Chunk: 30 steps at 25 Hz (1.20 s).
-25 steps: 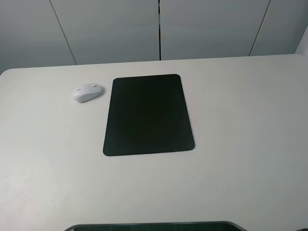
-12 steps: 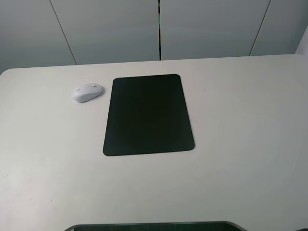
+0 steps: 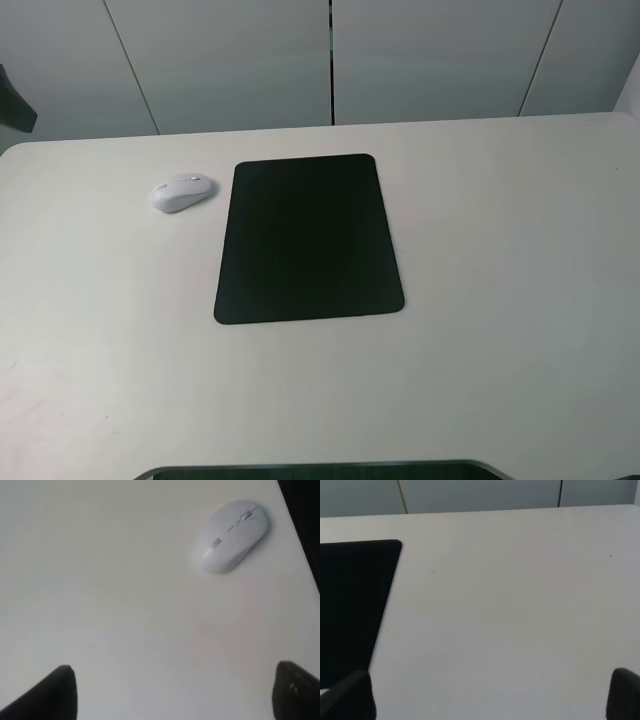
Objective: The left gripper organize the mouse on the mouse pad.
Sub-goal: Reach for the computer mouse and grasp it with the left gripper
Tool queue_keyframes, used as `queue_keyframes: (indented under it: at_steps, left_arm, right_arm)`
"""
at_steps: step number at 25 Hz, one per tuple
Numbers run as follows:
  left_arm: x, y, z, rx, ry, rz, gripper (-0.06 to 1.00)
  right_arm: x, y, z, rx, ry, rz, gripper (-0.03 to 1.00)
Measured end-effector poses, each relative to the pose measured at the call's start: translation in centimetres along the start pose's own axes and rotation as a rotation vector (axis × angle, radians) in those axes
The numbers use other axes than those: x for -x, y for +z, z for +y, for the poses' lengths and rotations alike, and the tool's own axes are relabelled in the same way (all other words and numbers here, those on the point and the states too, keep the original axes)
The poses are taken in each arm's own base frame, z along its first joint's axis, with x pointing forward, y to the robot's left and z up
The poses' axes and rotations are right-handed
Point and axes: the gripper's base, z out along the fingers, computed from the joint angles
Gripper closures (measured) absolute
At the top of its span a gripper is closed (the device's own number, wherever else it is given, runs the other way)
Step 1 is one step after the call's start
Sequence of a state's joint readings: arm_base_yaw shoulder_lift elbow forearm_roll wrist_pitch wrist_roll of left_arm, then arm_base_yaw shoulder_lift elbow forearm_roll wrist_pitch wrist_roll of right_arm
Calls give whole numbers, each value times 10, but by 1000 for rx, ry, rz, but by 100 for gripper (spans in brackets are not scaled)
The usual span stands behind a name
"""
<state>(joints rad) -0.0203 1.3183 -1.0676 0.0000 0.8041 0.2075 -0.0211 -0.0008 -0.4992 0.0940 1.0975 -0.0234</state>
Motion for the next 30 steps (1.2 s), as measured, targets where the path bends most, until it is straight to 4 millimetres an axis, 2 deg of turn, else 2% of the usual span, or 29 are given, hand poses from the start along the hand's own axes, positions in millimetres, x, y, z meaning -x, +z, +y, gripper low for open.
queue_keyframes:
  at_steps: [6,13,24,30]
  left_arm:
    - [42,23,6,-27,80,-5,20]
    - [71,58,12,-46,130,47,20]
    - [86,128,17,-57,226,140,20]
    - [76,177,-7,-160,351,211,20]
  right_arm:
    - [0,0,0,0,0,0,27]
    - [0,0,0,0,0,0,27]
    - [0,0,0,0,0,0,27]
    - [0,0,0,0,0,0,27]
